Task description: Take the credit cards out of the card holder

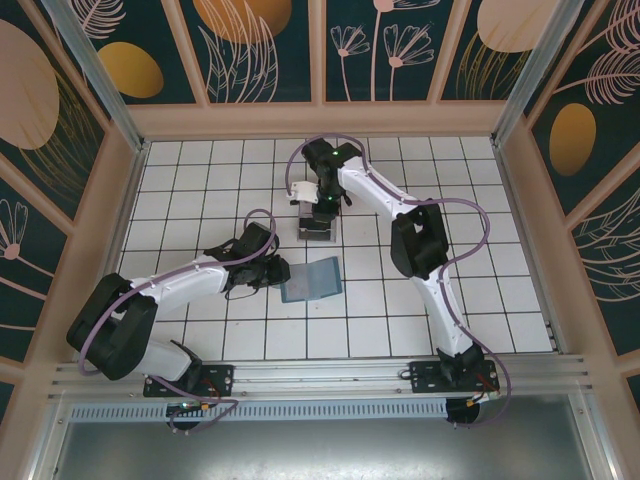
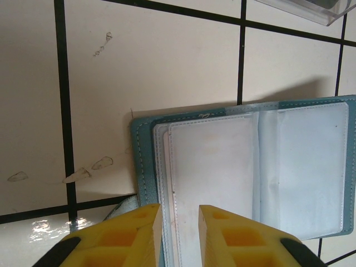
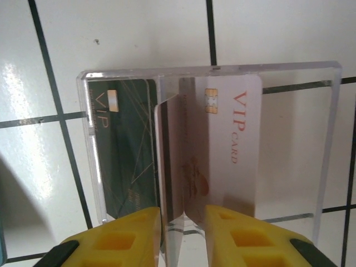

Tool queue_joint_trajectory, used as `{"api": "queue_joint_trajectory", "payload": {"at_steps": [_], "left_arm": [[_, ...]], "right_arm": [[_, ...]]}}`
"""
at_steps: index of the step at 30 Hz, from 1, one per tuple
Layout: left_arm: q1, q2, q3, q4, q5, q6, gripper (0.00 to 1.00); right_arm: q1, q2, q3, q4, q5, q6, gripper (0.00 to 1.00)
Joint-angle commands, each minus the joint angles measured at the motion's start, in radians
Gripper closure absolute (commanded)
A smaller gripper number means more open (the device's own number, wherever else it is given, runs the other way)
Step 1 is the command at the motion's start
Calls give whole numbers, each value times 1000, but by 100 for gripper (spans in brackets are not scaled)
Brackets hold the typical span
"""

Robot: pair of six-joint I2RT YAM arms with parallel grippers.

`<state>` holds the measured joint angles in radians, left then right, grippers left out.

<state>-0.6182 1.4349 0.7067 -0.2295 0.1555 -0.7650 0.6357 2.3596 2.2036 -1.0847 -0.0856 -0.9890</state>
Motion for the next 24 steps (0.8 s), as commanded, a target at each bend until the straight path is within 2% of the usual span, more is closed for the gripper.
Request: {"api": "queue_joint_trajectory", "payload": {"at_steps": [1,7,12,19,24], "left_arm": [[2,5,2,-11,-8,-7,75],[1,11,12,-16,-8,2,75],[1,6,16,-16,-8,4,75],[1,3,21,-20,-14,9,75],[1,2,27,-24,-22,17,75]], "right_arm": [[-3,8,27,20,43,0,72],[-3,-16,29,72,96,12,71],[-2,-42,6,134,196,22,69],[-1,-94,-28,198,204,40,68],[-1,-129,-57,237,202,111,68]]}}
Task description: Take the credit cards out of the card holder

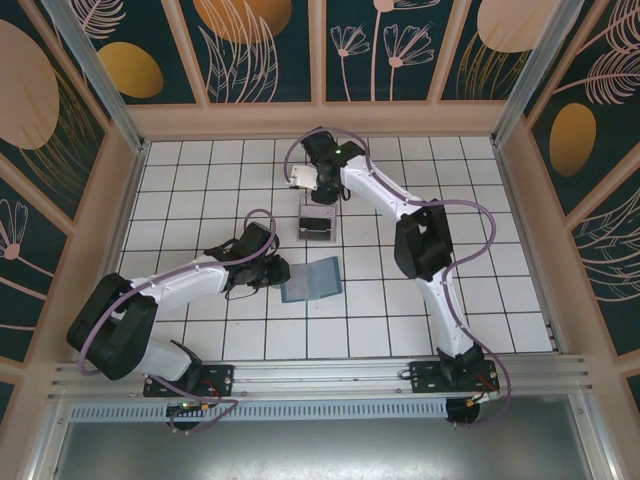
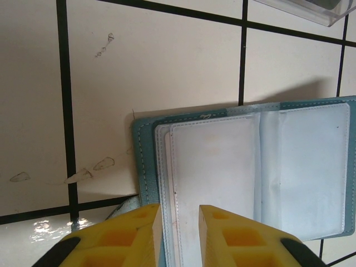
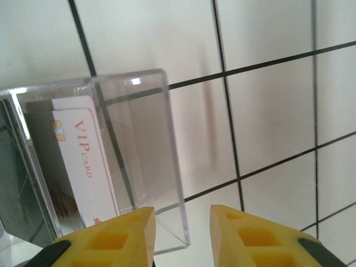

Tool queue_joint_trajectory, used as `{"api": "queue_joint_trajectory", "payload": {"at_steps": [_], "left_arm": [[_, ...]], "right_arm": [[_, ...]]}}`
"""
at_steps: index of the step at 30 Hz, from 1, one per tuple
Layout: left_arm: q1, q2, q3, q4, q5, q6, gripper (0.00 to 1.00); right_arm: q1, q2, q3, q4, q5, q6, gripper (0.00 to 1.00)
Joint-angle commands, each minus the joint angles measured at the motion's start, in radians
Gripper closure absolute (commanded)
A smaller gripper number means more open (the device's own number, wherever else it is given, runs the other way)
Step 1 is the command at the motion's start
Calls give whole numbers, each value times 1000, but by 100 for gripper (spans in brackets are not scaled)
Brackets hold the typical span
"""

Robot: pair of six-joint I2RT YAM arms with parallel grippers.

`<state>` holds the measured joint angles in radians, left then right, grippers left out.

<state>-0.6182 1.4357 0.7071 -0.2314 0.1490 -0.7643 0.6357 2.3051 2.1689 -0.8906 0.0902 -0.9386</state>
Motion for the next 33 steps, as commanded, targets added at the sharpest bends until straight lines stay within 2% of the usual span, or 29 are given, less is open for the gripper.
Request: {"api": "queue_joint_trajectory", "payload": {"at_steps": [1,5,10,17,21,24,28,31,33], "left_arm": [[1,-1,29,-25,-20,18,75],[1,-1,35,-27,-31,28,75],[1,9,43,-22,-30,36,75],[1,35,52,-19,-18,52,75],[1,39,46,-17,-18,54,75],[1,41,36,-14,-17,56,75],[0,51,26,-16,-19,64,76],[1,65,25,-11,-6,66,77],[2,75,25,2,13,66,77]], "right_arm": [[-3,-82,-28,50,28,81,68],[-5,-116,-65,77,26,206,70],[-7,-208,-199,188,24,405,74],[-13,-417,-534,434,42,698,75],[-13,-525,-687,517,14,874,79],[-10,-589,-783,556,-35,1045,84],[-2,-629,-882,577,-175,1253,84],[15,-636,-935,591,-299,1320,84],[40,-644,-966,601,-320,1345,84]]}}
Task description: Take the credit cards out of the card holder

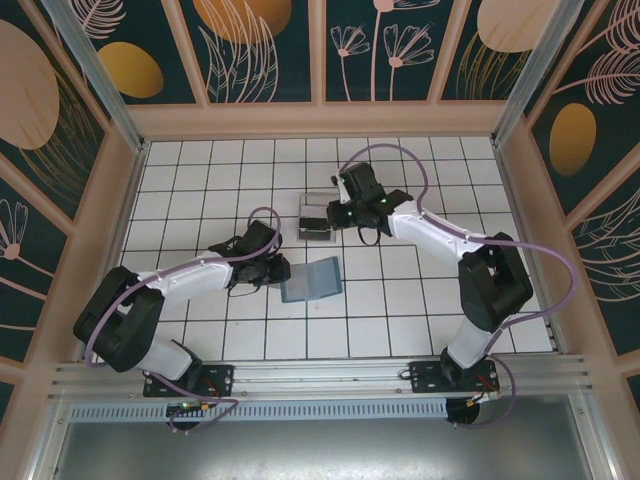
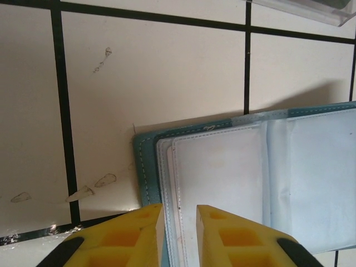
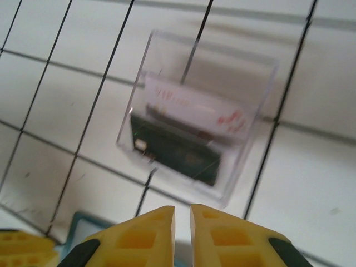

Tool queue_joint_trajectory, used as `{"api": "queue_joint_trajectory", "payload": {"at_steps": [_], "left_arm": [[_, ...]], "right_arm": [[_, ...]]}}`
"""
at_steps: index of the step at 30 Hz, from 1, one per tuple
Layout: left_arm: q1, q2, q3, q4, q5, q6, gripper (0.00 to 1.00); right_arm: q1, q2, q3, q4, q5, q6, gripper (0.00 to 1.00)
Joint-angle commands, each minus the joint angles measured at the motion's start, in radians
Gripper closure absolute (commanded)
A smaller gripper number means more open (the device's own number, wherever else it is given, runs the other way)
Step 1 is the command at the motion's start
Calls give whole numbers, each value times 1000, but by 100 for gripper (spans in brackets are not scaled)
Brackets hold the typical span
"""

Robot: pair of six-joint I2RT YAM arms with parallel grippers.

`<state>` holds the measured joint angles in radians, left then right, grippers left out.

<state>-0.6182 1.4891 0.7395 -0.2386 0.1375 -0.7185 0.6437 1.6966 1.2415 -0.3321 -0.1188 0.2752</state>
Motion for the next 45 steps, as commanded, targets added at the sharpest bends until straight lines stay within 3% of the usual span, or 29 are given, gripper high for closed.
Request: {"api": "queue_joint_trajectory", "payload": {"at_steps": [1,10,14,27,45], "left_arm": [[1,29,-6,15,36,20,77],[1,107,20,25,84,42,75],[1,111,30,30,90,49,75],[2,-41,-13,-31,-123,-24,75],[9,-294,-120,-62,-253,-69,74]], "right_arm": [[49,-40,-48,44,-113,137,84],[160,-41,-49,-6,-37,206,83],[174,-56,-91,29,-77,289,82],[207,12,-140,107,-185,445,76],[272,245,13,116,-274,471,72]]}}
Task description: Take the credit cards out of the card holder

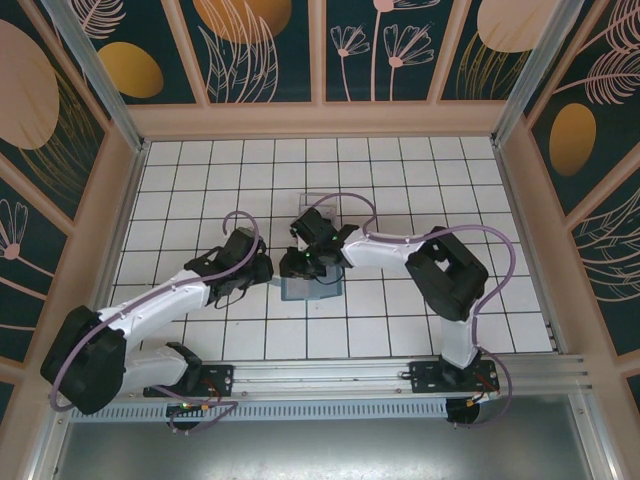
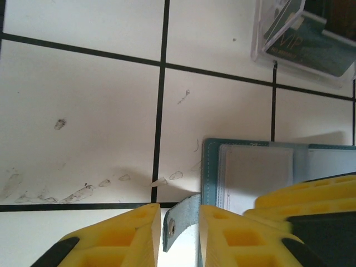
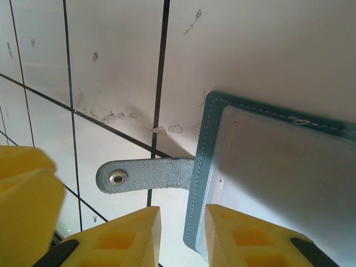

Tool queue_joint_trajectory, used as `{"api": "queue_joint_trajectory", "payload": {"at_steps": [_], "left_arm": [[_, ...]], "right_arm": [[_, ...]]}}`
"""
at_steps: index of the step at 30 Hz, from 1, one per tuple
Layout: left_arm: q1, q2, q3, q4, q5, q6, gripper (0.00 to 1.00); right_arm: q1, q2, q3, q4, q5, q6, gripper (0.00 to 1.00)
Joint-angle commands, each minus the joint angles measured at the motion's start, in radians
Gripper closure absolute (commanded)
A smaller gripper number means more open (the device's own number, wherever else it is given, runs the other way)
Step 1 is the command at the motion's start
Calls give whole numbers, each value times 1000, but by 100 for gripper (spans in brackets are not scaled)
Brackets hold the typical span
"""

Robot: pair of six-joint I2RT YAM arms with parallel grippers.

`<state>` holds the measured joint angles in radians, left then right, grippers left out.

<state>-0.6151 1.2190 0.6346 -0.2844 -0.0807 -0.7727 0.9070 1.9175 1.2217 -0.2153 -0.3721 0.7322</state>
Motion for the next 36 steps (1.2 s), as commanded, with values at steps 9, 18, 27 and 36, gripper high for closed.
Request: {"api": "queue_joint_trajectory", "payload": {"at_steps": [9,18,27,36], "left_arm": [[5,-35,-16,-12,-30,-8,74],[5,-32,-18,-9,-27,-3,74],[6,-12,-9,-4,-21,2,74],[5,5,-4,2,-10,9,74]], "right_arm": [[15,66,38,-38,-5,9,71],[31,81,83,-162,95,-11,70],[54,93,153,-320,243,-34,63],[93,156,264,-468,383,-47,58]]}}
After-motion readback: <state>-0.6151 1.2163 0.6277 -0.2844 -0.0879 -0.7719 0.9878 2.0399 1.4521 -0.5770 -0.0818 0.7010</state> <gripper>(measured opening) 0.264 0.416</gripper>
